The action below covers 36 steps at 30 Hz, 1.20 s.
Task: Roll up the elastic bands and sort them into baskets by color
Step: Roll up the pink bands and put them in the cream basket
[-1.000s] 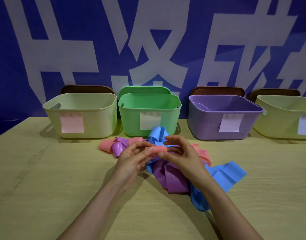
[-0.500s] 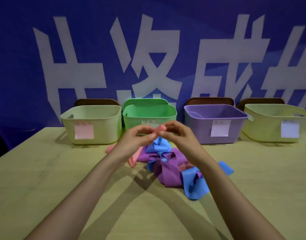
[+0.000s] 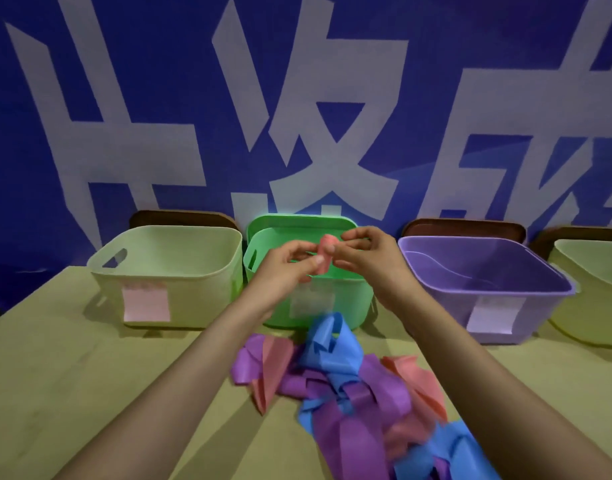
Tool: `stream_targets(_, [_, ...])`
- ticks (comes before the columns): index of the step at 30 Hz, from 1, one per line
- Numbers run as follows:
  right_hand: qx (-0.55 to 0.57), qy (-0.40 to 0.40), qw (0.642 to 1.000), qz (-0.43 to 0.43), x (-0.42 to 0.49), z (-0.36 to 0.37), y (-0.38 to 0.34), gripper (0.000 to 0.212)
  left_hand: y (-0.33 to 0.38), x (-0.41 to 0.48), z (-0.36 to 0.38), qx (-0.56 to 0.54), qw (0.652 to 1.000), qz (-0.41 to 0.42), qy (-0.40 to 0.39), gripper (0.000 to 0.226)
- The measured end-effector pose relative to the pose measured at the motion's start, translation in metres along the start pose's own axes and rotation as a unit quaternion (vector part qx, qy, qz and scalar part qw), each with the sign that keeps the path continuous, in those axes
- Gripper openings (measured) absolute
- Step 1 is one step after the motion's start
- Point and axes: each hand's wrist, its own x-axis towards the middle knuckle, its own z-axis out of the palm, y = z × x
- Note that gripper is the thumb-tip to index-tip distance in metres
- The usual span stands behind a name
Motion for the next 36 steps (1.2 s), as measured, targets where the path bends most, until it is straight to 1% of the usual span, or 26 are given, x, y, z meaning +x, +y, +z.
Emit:
stream_targets(3, [0.033, 0.002, 0.998, 0.051, 0.027, 0.007, -0.014, 0.022, 0.017, 0.023, -0.008, 0.002, 0.999, -0.044, 0.017, 0.020])
stream_targets(6, [0.059, 0.001, 0.994, 0.094, 0.045, 0.016, -0.028, 0.015, 0.037, 0.039, -0.017, -0.032, 0.995, -0.091, 0.029, 0.023])
stream_targets(10, [0.037, -0.010, 0.989, 0.143, 0.064, 0.025, -0.047, 0.010, 0.059, 0.056, -0.027, -0.050, 0.987, -0.149, 0.037, 0.024])
stream_targets(13, [0.006, -0.031, 0.983, 0.181, 0.075, 0.025, -0.052, 0.008, 0.063, 0.066, -0.032, -0.065, 0.980, -0.182, 0.038, 0.012])
stream_targets(14, [-0.001, -0.037, 0.981, 0.192, 0.078, 0.024, -0.052, 0.008, 0.063, 0.069, -0.032, -0.066, 0.979, -0.190, 0.038, 0.012])
stream_targets(18, [-0.016, -0.035, 0.973, 0.228, 0.089, 0.018, -0.047, 0.009, 0.053, 0.080, -0.027, -0.046, 0.977, -0.206, 0.035, 0.013])
stream_targets(22, [-0.019, -0.028, 0.965, 0.260, 0.100, 0.014, -0.032, 0.007, 0.038, 0.091, -0.025, -0.056, 0.972, -0.230, 0.013, 0.014])
stream_targets(25, [-0.008, -0.025, 0.963, 0.269, 0.106, 0.013, -0.021, 0.006, 0.029, 0.097, -0.025, -0.053, 0.968, -0.246, 0.005, 0.017])
stream_targets(28, [0.009, -0.034, 0.962, 0.271, 0.112, 0.018, -0.018, 0.006, 0.025, 0.100, -0.029, -0.047, 0.967, -0.251, 0.013, 0.018])
stream_targets(32, [0.032, -0.063, 0.961, 0.267, 0.126, 0.053, -0.020, 0.012, 0.031, 0.099, -0.059, -0.074, 0.966, -0.244, 0.049, 0.017])
stream_targets(36, [0.044, -0.094, 0.960, 0.261, 0.141, 0.120, -0.015, 0.013, 0.035, 0.096, -0.121, -0.061, 0.966, -0.235, 0.090, 0.023])
